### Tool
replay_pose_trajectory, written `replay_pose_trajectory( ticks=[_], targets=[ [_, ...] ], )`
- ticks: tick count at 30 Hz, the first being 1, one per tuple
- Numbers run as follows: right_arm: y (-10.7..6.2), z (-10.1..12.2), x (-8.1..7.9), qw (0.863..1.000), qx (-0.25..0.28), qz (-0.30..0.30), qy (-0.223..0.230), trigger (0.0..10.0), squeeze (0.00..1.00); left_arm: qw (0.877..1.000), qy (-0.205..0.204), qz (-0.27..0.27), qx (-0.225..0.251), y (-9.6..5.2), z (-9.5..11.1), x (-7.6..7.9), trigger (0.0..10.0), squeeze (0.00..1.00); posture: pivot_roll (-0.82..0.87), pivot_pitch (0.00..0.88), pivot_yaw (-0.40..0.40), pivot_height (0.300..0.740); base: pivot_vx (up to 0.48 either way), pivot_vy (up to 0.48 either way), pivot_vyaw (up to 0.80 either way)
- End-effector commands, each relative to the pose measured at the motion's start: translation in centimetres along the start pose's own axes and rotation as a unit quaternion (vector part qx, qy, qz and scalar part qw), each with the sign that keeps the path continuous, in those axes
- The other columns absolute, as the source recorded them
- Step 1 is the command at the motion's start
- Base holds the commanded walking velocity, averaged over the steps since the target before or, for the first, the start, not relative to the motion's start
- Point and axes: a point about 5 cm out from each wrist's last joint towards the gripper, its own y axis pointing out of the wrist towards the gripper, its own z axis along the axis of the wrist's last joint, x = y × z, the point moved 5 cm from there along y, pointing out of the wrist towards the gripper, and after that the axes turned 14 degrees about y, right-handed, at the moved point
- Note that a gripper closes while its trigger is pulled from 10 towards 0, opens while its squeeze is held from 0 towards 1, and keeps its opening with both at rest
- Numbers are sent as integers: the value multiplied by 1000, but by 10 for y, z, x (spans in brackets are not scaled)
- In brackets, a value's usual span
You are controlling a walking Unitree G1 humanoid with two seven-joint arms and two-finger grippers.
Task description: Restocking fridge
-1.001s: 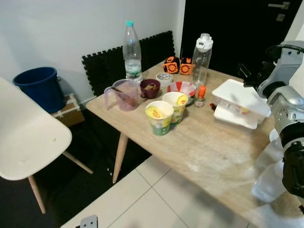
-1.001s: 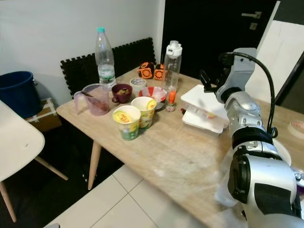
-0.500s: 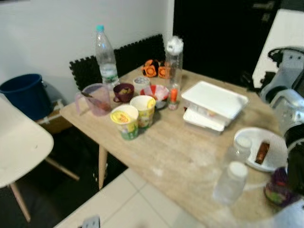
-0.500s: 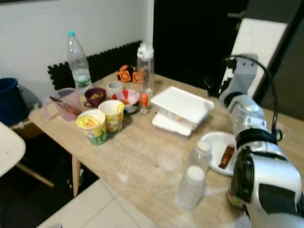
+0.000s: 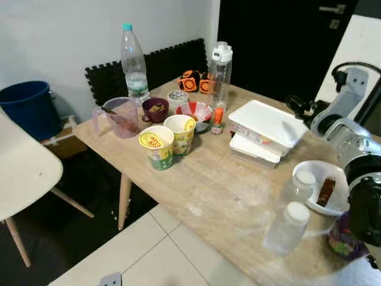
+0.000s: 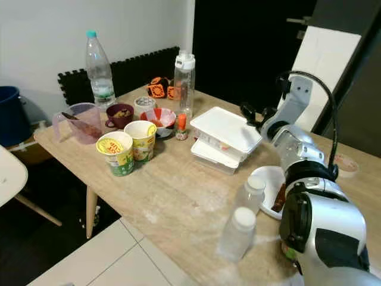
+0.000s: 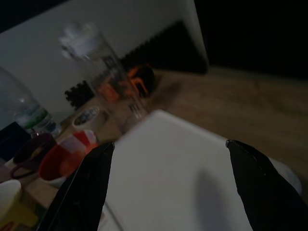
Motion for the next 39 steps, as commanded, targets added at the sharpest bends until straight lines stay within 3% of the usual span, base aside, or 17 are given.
replay_pose_trajectory(
  ticks=[1,8,16,23,29,39],
  targets=[
    [-1,1,5,1000,0,-13,16,10000,0,1000,1,6,-6,-1,-3,-4,10000,0,-38,0,-16,740,0,0,0],
    [-1,0,8,999,-7,-28,28,10000,0,1000,1,6,-10,-1,-6,-4,10000,0,-34,0,-20,740,0,0,0],
    [-8,-13,33,993,-41,-107,22,10000,0,1000,-1,3,-12,-2,-9,-2,10000,0,-35,0,-23,740,0,0,0],
    [-15,-18,51,987,-27,-149,61,10000,0,1000,8,1,-11,-2,-9,-4,10000,0,-27,0,2,740,0,0,0],
    [-17,-22,57,984,-16,-156,87,10000,0,999,37,14,-15,-7,-16,-29,10000,0,-14,0,46,740,0,0,0],
    [-22,-25,64,978,-2,-155,141,10000,0,998,57,30,-30,-17,-35,-53,10000,0,30,0,69,740,0,0,0]
  ],
)
